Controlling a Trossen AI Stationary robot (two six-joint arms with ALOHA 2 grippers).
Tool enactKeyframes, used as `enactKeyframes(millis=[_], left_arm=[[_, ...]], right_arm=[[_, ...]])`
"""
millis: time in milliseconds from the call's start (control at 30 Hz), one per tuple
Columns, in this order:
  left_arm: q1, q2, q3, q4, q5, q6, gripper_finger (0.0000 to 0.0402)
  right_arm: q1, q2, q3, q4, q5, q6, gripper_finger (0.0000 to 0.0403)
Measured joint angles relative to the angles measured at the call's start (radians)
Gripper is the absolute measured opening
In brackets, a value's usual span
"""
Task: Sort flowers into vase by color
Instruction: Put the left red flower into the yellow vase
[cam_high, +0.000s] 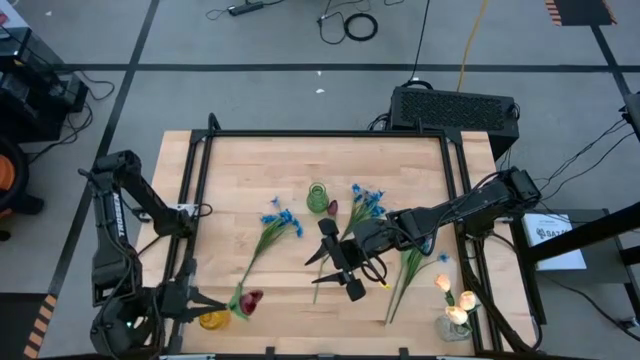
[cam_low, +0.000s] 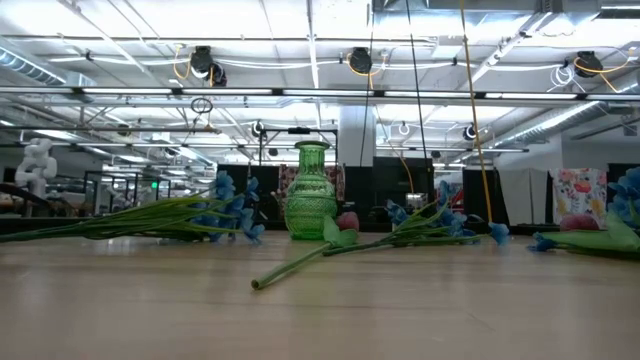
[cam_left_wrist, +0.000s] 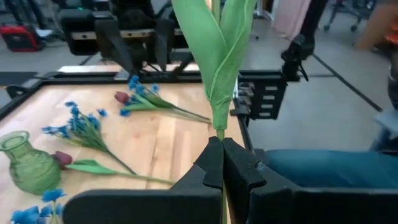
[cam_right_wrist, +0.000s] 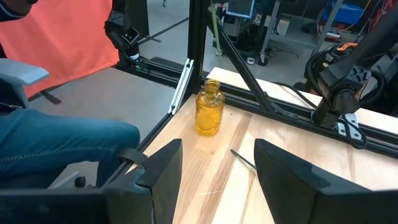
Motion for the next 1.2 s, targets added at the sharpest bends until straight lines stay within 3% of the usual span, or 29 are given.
enactKeyframes(millis=[1200], left_arm=[[-0.073,0.175,-0.007,-0.023,-0.144,-0.141,0.0]], right_arm=[[0.0,0.0,0.0,-0.006,0.0,0.009,0.0192]])
